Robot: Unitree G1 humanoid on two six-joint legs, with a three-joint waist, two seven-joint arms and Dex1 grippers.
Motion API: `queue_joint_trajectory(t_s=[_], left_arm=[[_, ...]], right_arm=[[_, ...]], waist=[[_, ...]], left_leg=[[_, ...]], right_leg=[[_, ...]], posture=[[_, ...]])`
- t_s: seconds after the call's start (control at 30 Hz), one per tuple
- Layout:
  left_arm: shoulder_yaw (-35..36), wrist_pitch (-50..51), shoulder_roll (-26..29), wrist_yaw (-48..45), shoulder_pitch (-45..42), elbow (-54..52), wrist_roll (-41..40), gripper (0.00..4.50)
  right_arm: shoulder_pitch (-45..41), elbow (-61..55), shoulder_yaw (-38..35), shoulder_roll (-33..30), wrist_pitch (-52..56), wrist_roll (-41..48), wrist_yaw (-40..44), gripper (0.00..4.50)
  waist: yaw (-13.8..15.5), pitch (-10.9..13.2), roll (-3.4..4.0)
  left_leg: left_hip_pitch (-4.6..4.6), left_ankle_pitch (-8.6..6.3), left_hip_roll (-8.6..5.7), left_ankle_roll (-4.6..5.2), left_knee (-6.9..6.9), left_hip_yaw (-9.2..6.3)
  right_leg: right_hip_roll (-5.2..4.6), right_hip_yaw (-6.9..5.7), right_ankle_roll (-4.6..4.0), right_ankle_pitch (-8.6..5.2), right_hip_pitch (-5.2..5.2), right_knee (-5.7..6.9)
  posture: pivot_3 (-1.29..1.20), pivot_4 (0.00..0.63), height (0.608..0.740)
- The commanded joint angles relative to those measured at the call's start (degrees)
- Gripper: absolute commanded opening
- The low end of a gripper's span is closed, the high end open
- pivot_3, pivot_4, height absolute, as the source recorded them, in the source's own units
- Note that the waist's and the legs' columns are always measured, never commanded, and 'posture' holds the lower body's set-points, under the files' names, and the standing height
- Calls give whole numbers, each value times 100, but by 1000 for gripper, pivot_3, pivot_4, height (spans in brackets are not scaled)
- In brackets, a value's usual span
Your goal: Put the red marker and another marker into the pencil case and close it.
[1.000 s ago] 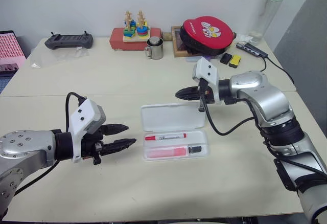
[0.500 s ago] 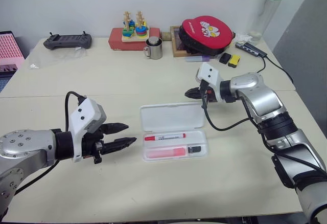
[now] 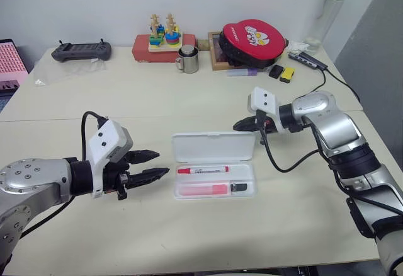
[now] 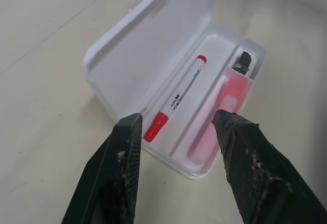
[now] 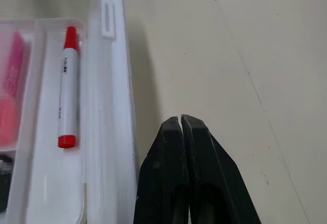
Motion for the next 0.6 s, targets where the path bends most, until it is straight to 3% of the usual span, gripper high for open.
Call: queue_joint_trajectory(t_s=[0.03, 0.6], left_arm=[[25, -63, -2, 19, -50, -56, -27, 2383], [-14, -81, -57, 35, -28, -54, -3, 2383]], right_arm=[[80, -447, -9, -77, 142, 133, 164, 47], [237, -1490, -43, -217, 653, 559, 454, 47]], waist=[[0, 0, 0], [7, 0, 0]], left_leg=[[0, 0, 0, 0, 0, 0], [0, 0, 0, 0, 0, -1]], right_leg=[[0, 0, 0, 0, 0, 0], [0, -1, 0, 0, 0, 0]], posture=[[0, 150, 740], [0, 150, 740]])
